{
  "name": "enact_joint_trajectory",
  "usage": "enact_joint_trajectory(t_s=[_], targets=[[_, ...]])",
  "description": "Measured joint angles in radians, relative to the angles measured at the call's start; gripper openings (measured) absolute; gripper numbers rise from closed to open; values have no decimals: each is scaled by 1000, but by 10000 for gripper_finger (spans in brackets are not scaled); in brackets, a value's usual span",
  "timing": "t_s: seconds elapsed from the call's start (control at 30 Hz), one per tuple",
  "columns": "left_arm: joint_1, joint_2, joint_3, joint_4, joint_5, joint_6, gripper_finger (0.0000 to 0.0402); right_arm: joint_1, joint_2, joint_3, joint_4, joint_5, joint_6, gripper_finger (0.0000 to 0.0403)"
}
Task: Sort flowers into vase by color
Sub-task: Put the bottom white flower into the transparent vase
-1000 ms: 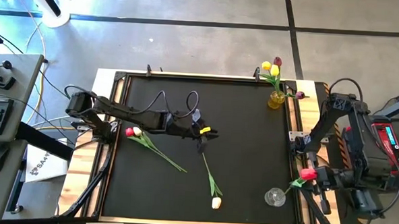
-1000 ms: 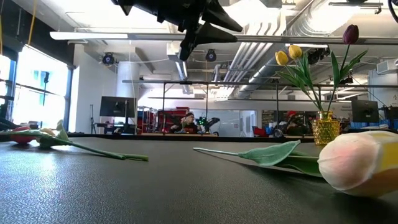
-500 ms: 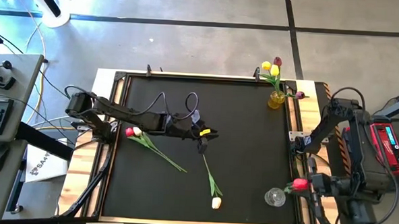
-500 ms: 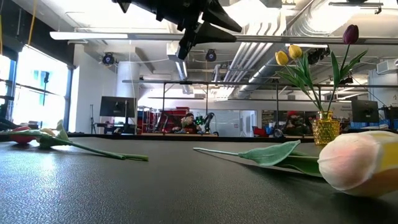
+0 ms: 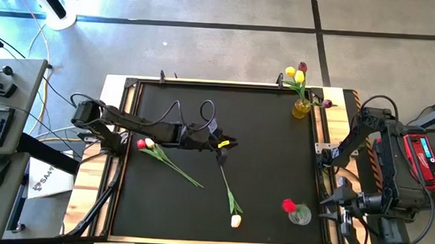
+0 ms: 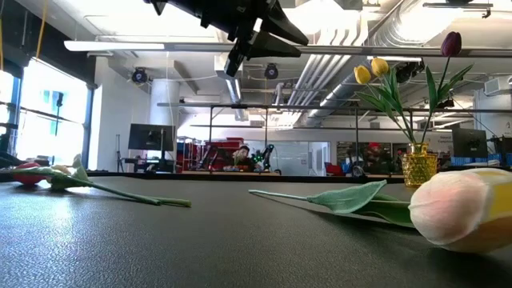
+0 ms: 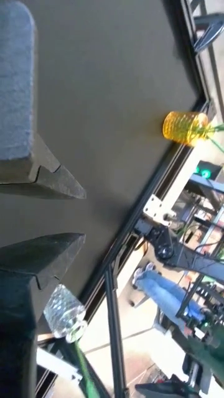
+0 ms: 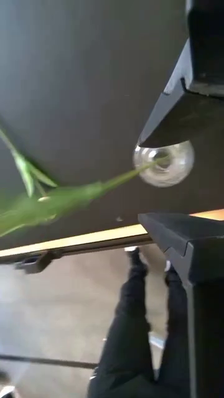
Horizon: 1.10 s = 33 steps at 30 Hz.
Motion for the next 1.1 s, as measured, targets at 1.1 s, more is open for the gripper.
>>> enact_joint_trajectory(t_s=[1.1], targets=[[44,0,0,-5,2,86,85,-1,-76,132,0,229,-106,141]])
